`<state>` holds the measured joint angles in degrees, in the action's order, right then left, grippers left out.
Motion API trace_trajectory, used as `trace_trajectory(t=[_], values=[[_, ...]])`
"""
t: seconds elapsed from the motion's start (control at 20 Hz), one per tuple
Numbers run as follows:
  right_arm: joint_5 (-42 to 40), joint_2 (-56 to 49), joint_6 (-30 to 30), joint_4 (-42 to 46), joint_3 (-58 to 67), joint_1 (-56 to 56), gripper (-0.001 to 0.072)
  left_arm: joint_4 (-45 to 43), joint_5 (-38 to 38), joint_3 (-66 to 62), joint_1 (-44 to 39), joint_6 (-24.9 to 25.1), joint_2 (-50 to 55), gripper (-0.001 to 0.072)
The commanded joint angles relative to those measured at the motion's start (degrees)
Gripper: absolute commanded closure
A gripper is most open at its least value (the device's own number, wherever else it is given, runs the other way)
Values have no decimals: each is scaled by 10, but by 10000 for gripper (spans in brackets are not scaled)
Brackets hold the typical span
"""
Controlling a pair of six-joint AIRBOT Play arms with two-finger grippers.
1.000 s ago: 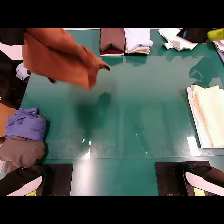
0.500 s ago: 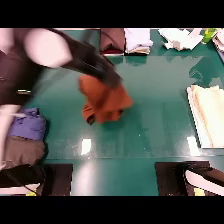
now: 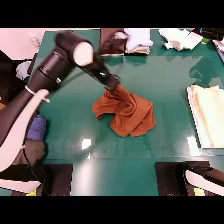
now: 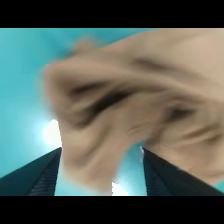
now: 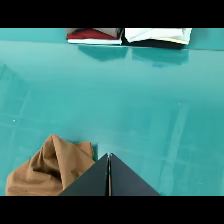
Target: Fold the shirts.
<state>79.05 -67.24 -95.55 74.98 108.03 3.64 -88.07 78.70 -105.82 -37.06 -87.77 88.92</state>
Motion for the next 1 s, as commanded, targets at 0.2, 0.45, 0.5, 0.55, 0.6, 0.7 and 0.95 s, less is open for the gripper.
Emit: trace_trajectory(t=[0.2, 0.45, 0.5, 0.55, 0.6, 0.7, 0.95], values=[[0, 0, 0, 0, -3, 0, 690, 65, -44, 216, 130, -23, 1, 117], [1, -1, 0, 0, -3, 0, 690, 170, -162, 307, 129, -22, 19, 117], [2, -2, 0, 0, -3, 0, 690, 172, -156, 307, 128, -22, 31, 118], [6, -2, 0, 0, -3, 0, 690, 175, -149, 308, 128, -22, 41, 118], [10, -2, 0, 0, -3, 0, 690, 179, -139, 308, 128, -22, 50, 119], [19, -2, 0, 1, -3, 0, 690, 178, -135, 307, 128, -20, 56, 370], [75, 21, 0, 34, -103, 0, 690, 145, -92, 252, 129, 4, 56, 685]])
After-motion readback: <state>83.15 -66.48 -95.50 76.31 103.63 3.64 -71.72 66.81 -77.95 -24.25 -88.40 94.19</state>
